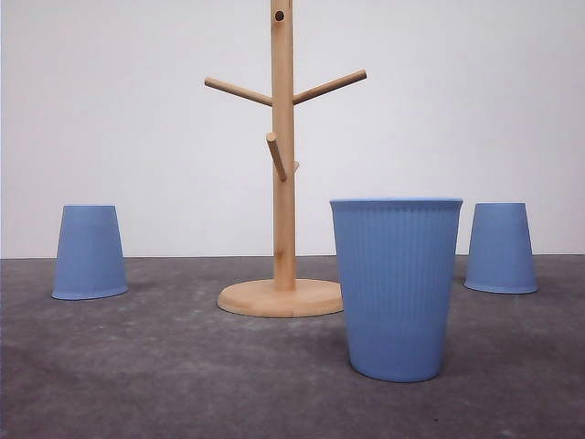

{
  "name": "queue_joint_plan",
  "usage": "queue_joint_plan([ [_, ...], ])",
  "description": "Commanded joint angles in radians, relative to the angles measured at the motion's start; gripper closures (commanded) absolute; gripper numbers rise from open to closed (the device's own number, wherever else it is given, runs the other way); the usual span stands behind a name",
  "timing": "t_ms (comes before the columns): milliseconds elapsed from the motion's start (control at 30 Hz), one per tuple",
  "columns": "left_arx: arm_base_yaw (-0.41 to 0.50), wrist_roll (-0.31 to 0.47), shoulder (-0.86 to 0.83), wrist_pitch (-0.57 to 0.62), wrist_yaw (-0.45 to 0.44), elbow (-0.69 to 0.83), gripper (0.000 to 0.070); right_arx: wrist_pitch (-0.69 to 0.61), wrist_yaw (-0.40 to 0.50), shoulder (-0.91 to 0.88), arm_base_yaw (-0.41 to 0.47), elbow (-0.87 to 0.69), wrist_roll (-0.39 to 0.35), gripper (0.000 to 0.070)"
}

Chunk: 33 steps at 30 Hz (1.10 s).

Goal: Place three cups

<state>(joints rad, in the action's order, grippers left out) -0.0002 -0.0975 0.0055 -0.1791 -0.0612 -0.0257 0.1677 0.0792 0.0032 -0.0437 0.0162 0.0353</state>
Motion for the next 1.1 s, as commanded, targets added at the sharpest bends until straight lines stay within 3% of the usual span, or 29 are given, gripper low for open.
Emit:
queue_joint_plan([
  [0,0.002,-0.111,-0.001,-0.004,-0.001,0.013,0.07,-0.011,-0.001,0.0,0.0,-0.005,0.04,0.0683],
  [267,0.002,-0.236,-0.001,0.032,-0.001,0.013,0.07,-0.012,0.0,0.0,0.0,-0.002,0.172,0.0685],
  [500,0.002,-0.232,0.0,0.162,0.002,-0.036,0.07,-0.008,0.0,0.0,0.0,0.071,0.216,0.0693],
  [700,0.002,-0.231,0.008,0.036,0.005,-0.164,0.0697,0.076,0.0,0.002,0.0,0.192,0.269,0.0693],
  [1067,0.002,-0.214,0.203,-0.295,0.014,-0.446,0.0697,0.358,-0.022,0.136,0.0,0.451,0.242,0.0694],
])
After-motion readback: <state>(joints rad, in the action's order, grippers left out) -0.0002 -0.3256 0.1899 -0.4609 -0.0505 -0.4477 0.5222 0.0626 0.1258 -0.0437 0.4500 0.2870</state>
